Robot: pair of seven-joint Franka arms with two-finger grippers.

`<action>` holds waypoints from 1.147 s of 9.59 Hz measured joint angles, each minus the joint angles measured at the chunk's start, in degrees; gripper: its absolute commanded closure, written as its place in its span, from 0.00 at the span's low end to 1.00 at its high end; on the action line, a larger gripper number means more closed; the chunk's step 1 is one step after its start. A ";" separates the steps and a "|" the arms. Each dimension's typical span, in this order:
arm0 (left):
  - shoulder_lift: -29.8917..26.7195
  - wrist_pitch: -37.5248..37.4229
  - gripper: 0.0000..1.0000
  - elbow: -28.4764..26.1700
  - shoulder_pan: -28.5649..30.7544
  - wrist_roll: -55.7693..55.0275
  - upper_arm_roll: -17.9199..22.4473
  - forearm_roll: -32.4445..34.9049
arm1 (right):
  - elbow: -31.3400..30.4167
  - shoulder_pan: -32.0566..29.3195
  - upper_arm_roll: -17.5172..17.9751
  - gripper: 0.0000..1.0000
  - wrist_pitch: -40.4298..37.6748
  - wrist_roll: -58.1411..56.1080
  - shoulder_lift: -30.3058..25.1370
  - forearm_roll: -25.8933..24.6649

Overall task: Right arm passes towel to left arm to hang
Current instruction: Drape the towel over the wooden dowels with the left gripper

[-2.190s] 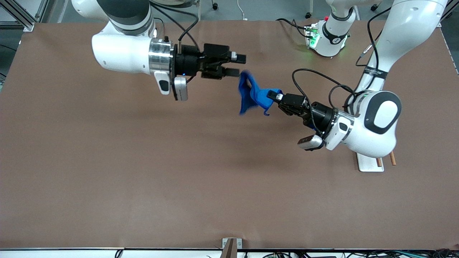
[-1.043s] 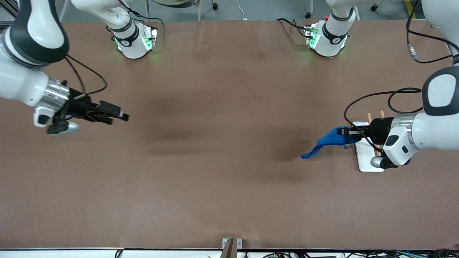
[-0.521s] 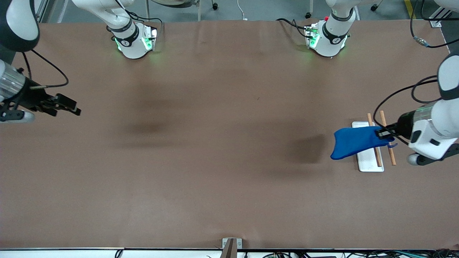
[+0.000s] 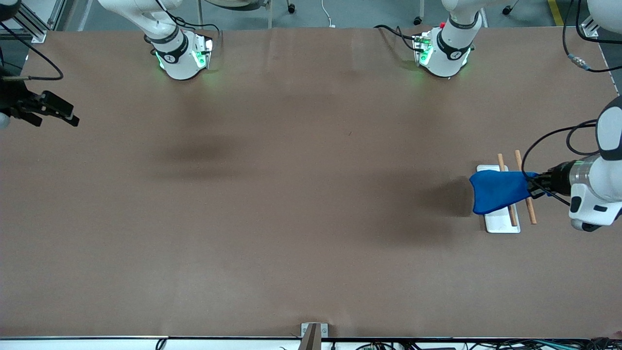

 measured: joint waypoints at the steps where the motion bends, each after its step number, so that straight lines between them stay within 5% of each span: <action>1: 0.46 0.03 0.95 0.00 1.57 2.43 0.06 1.89 | 0.13 -0.69 0.00 0.00 0.00 -0.02 -0.33 -0.01; 11: 7.13 9.46 0.87 -0.21 12.90 26.38 0.21 4.58 | 8.44 -1.79 0.34 0.00 -1.08 -0.13 5.71 -0.10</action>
